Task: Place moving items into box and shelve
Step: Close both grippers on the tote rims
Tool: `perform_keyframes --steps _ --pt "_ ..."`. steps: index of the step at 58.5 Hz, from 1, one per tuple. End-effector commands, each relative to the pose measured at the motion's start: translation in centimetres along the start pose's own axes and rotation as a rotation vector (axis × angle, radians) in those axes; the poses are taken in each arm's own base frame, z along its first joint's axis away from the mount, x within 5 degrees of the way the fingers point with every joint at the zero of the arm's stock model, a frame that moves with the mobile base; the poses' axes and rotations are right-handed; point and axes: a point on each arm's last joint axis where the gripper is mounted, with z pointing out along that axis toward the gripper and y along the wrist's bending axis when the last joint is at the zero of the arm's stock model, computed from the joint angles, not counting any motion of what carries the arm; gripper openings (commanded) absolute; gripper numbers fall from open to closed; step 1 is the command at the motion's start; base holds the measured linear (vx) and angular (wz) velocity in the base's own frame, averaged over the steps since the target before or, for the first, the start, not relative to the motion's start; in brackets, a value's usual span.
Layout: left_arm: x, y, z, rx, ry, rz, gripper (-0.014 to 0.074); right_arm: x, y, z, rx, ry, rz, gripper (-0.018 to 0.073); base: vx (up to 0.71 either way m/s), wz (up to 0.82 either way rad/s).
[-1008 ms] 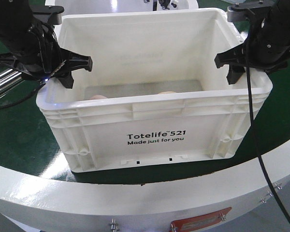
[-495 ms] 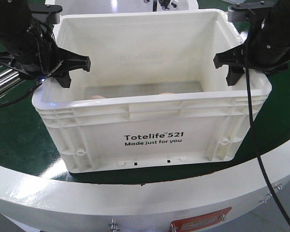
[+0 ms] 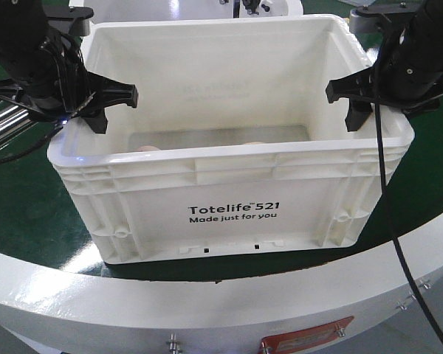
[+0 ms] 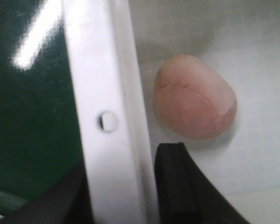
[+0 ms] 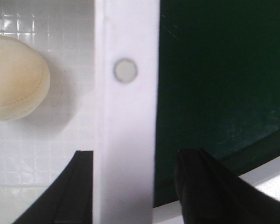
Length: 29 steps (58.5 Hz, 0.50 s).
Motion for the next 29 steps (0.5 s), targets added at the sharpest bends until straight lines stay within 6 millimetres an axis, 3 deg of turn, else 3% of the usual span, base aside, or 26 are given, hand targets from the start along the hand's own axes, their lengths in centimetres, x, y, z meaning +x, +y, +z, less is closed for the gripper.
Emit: perform_keyframes --steps 1,29 --pt "-0.60 0.92 -3.88 0.003 -0.178 -0.006 -0.0004 -0.01 -1.66 -3.08 0.103 -0.104 0.037 -0.0002 0.00 0.00" --pt "-0.76 0.85 -3.91 0.011 -0.196 -0.006 -0.0004 0.00 -1.73 -3.09 0.110 -0.104 0.039 -0.0002 0.00 0.00"
